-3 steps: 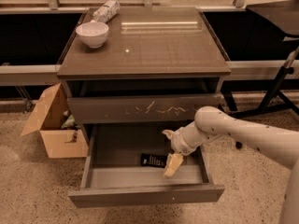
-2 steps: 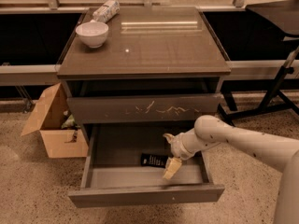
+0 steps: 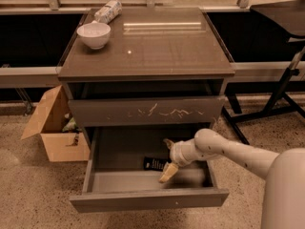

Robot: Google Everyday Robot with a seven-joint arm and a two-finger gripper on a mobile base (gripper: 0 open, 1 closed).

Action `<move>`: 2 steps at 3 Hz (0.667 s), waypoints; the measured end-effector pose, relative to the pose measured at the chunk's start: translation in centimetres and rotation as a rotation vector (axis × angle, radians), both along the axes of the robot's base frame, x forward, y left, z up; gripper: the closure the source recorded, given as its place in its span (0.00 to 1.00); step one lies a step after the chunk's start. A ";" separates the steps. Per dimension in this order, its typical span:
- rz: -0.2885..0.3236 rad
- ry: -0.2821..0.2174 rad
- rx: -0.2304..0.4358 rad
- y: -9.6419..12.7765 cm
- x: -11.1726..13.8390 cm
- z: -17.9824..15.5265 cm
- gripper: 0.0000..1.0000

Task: Pick rxbar chocolate from middle drawer and place on counter

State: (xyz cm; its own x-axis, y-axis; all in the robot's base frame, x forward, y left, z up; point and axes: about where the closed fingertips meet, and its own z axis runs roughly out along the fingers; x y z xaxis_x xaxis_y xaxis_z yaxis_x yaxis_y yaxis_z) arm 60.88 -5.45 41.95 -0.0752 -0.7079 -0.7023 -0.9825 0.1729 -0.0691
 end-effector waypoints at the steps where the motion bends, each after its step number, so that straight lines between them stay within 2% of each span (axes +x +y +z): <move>1: -0.004 0.003 0.051 0.7 1.0 -2.6 0.00; 2: -0.014 0.029 0.105 1.0 1.6 -4.9 0.00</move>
Offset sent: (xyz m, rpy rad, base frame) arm 0.0262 0.0067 -0.0723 0.1672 0.0535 -0.0330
